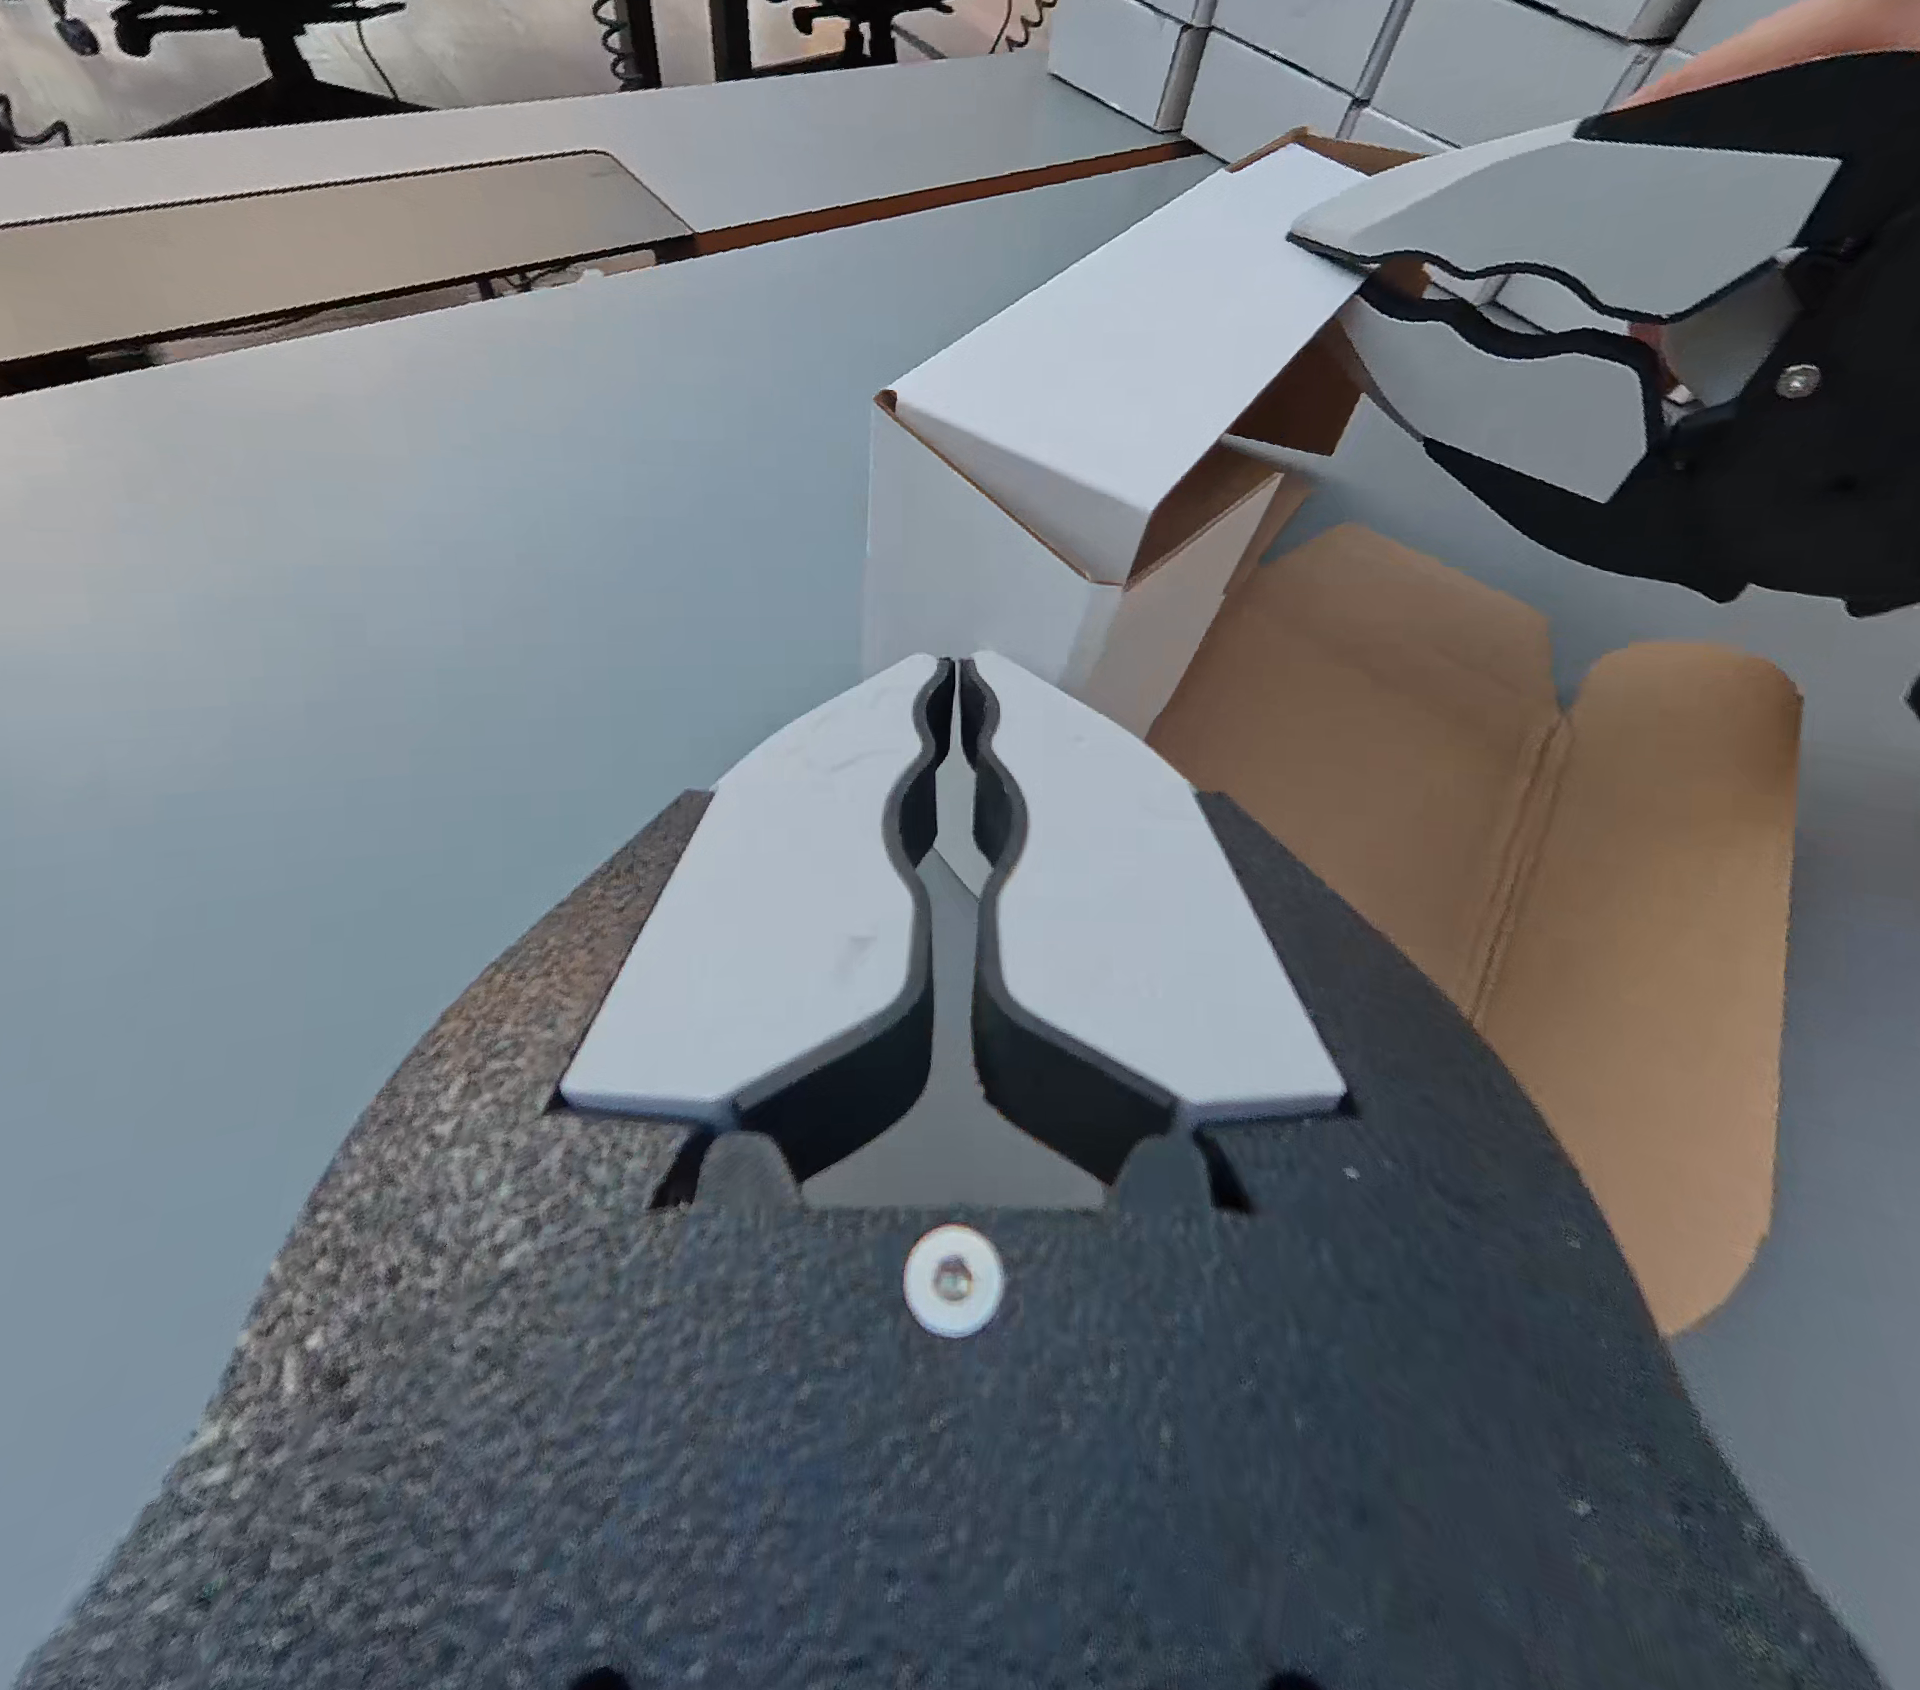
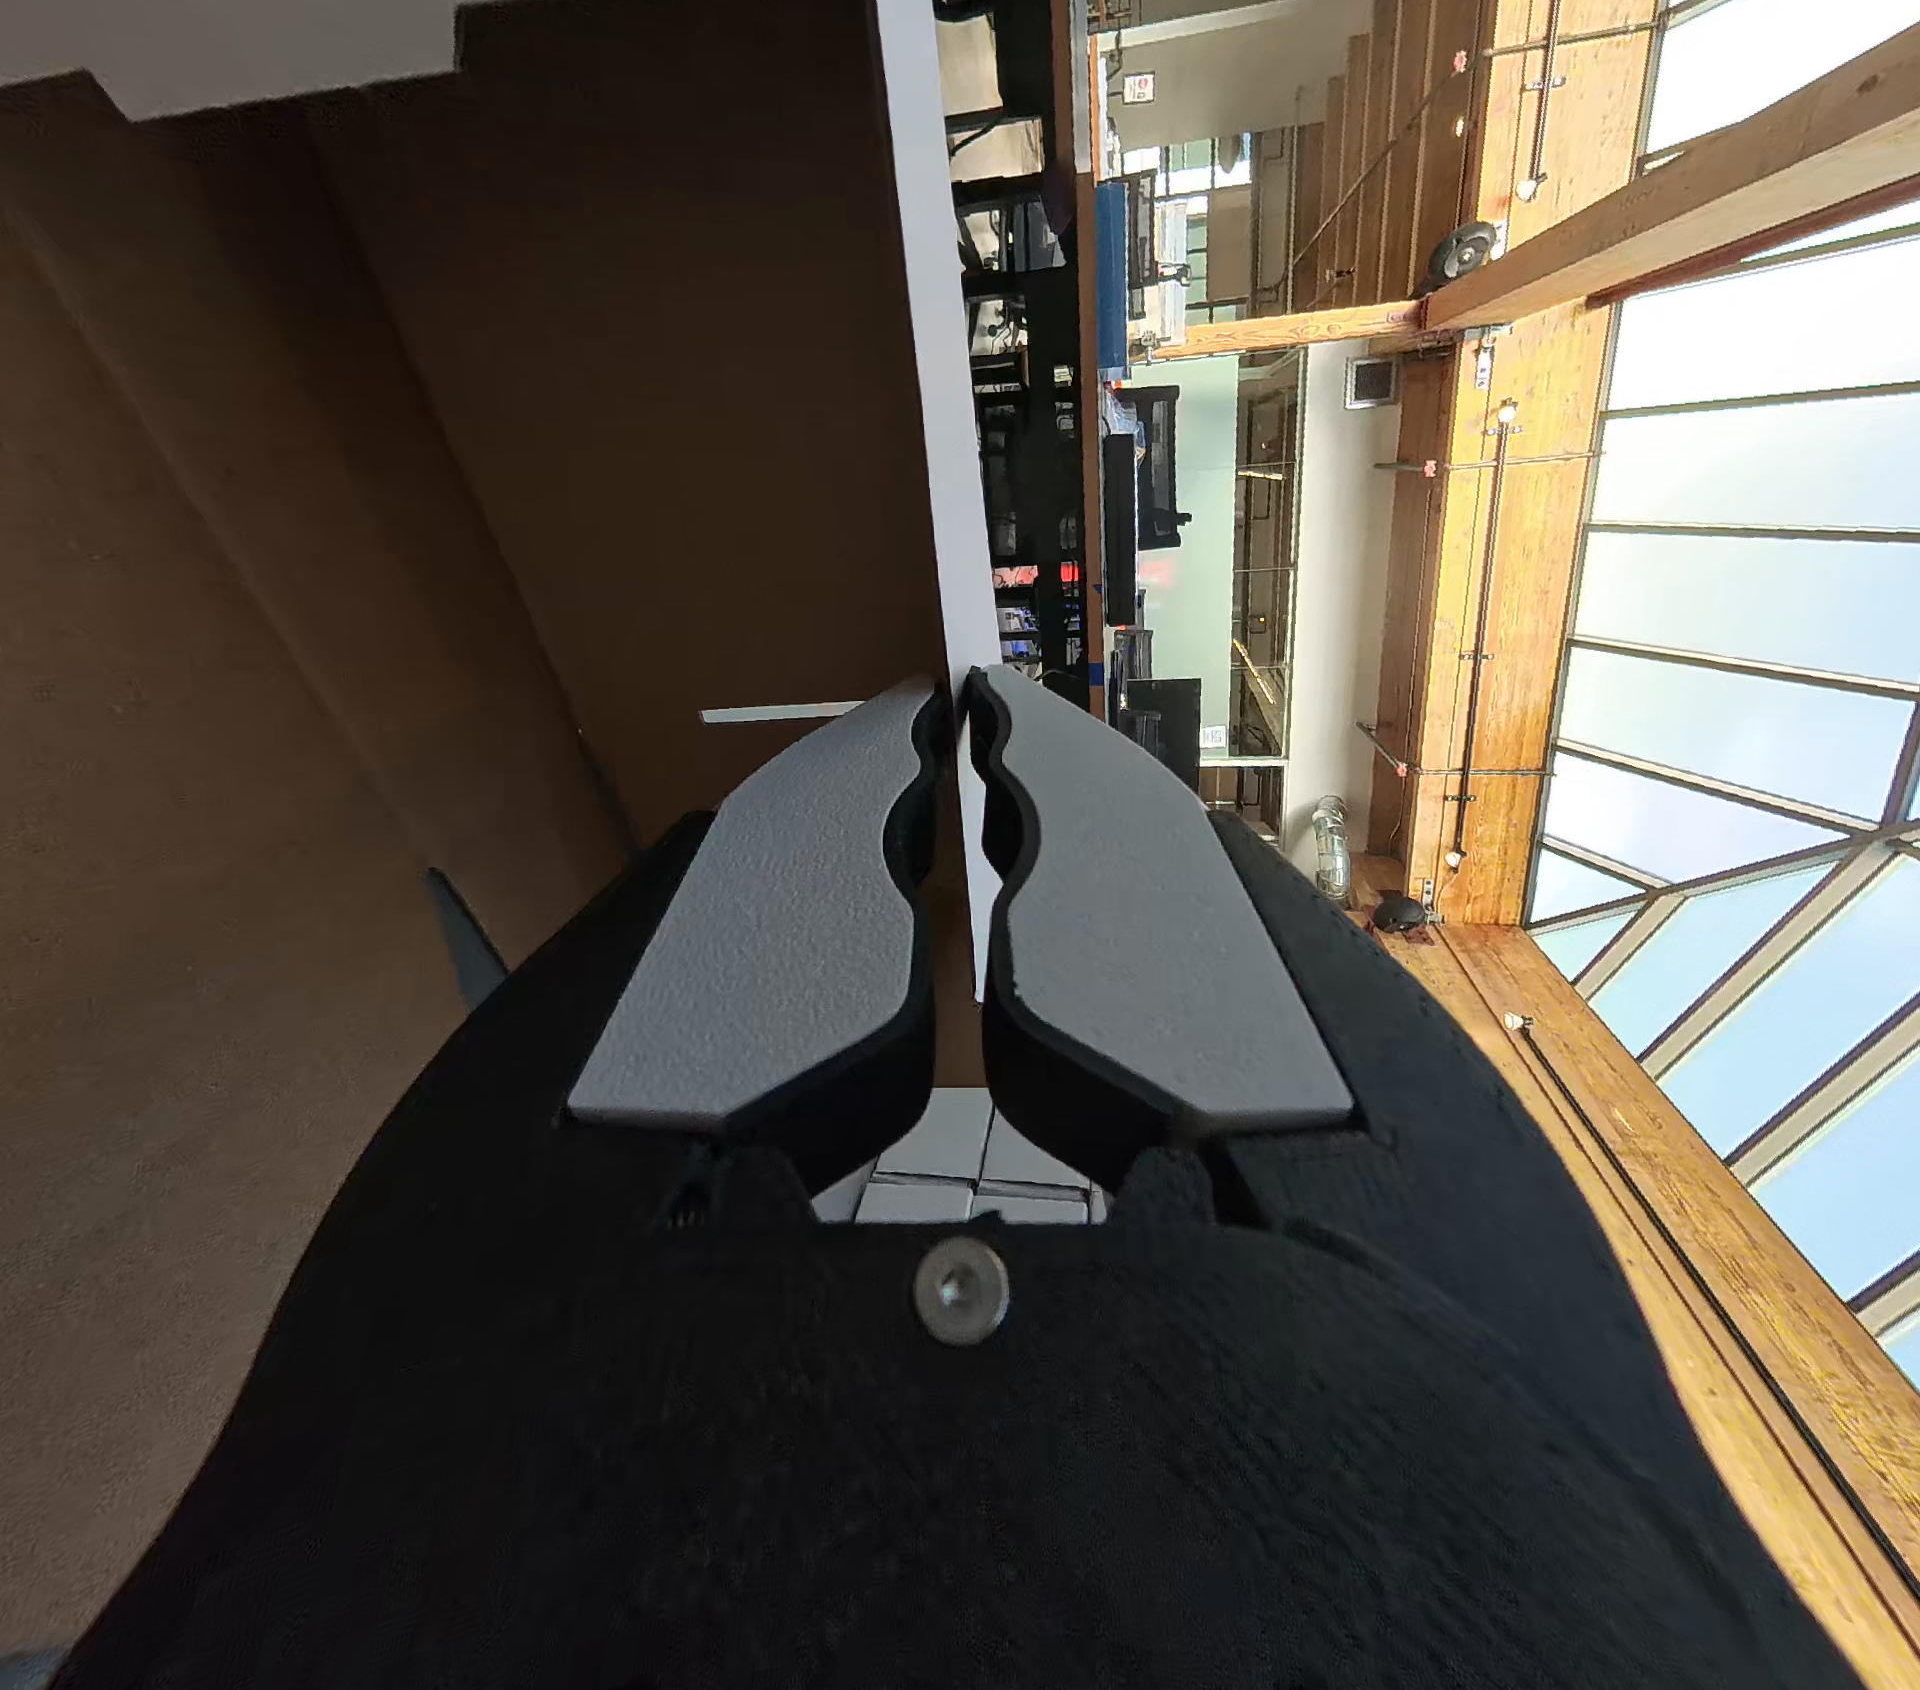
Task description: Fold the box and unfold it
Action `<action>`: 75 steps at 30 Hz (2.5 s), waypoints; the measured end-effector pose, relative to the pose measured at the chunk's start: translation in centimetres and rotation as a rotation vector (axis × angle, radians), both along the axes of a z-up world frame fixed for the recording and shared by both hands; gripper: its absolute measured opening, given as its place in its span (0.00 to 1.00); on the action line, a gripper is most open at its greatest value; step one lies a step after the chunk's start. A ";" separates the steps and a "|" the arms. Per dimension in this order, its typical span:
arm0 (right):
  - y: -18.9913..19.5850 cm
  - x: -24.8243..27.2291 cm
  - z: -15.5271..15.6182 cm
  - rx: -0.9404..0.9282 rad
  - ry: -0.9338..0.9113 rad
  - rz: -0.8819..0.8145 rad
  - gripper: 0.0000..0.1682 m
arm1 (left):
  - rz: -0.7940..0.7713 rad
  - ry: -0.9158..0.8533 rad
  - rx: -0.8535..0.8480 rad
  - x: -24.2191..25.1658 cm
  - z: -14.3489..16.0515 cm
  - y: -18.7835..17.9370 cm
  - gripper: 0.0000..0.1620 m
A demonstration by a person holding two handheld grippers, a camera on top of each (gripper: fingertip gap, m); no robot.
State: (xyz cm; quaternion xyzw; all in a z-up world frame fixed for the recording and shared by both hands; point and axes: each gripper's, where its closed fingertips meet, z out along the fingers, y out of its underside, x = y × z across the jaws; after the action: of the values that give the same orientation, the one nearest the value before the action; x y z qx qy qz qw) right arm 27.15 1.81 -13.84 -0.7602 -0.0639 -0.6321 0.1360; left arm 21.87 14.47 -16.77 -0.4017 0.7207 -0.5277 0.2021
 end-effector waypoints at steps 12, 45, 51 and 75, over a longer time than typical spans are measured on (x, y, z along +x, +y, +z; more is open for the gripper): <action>0.0 -0.1 0.1 -0.011 0.011 0.023 0.02 | -0.211 -0.069 0.040 -1.2 -0.4 -0.7 0.12; 1.1 -0.6 0.1 0.115 0.406 0.163 0.05 | 0.585 0.027 0.160 6.7 -1.5 -0.1 0.09; 1.1 -0.7 0.1 0.141 0.382 0.138 0.06 | 0.597 -0.009 0.171 7.1 -1.5 0.4 0.03; 5.9 -0.8 0.0 0.274 0.435 0.148 0.00 | 0.592 -0.009 0.163 7.1 -1.6 0.4 0.04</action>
State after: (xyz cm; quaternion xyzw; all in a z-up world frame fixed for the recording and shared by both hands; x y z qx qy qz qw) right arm 26.37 7.72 -13.86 -0.8460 -0.0022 -0.4448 0.2939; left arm 28.97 14.88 -18.36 -0.5744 0.6114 -0.3882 0.3815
